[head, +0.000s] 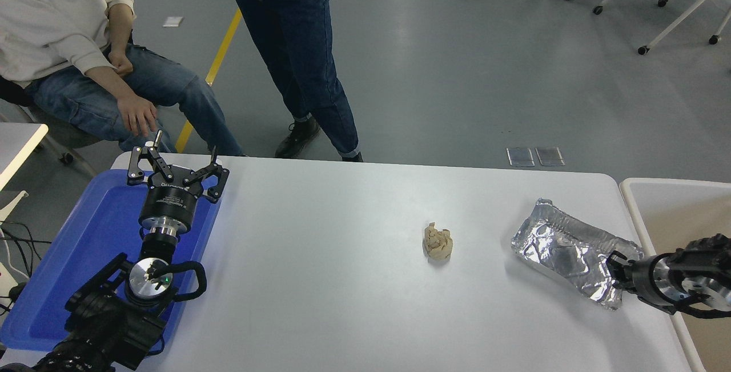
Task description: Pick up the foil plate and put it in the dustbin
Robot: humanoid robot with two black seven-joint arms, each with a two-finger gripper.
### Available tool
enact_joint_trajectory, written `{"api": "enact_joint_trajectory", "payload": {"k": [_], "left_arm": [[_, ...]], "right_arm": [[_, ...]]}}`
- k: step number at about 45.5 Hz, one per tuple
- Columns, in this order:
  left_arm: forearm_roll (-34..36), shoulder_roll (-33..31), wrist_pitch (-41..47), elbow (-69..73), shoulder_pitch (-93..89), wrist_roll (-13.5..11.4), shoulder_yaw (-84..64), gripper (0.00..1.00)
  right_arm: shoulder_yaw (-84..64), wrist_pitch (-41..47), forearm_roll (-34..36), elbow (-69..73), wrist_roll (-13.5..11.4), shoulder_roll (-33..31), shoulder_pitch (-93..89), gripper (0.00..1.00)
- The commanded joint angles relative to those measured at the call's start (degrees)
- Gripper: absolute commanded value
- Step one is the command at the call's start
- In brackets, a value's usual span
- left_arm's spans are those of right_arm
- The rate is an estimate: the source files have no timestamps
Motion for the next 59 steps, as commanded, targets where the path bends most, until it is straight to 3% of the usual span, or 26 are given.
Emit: {"api": "enact_joint_trajectory", "payload": {"k": [1, 15, 31, 49, 59], "left_arm": [[0.0, -0.1, -0.1, 0.0, 0.0, 0.1, 0.0, 1.00], [0.0, -0.1, -0.1, 0.0, 0.0, 0.2, 0.1, 1.00], [0.0, 0.0, 0.0, 0.0, 0.0, 0.2, 0.1, 1.00], [0.0, 0.0, 0.0, 0.0, 0.0, 0.2, 0.0, 1.00], [0.0, 0.0, 0.0, 0.0, 0.0, 0.3, 0.1, 1.00]], "right_arm": [[-0.4, 3.5, -4.2, 4.9, 0.0, -5.0, 6.2, 0.00], [-10.1, 5.9, -13.5, 19.8, 0.5, -7.7, 23.6, 0.00], [-20.6, 20.0, -18.5, 26.2, 0.5, -8.2, 46.2, 0.00], [-25.6, 32.6, -20.9, 32.9, 0.5, -8.2, 66.6, 0.00], [-28.4, 35.5, -20.9, 34.1, 0.5, -7.7, 75.6, 0.00]]}}
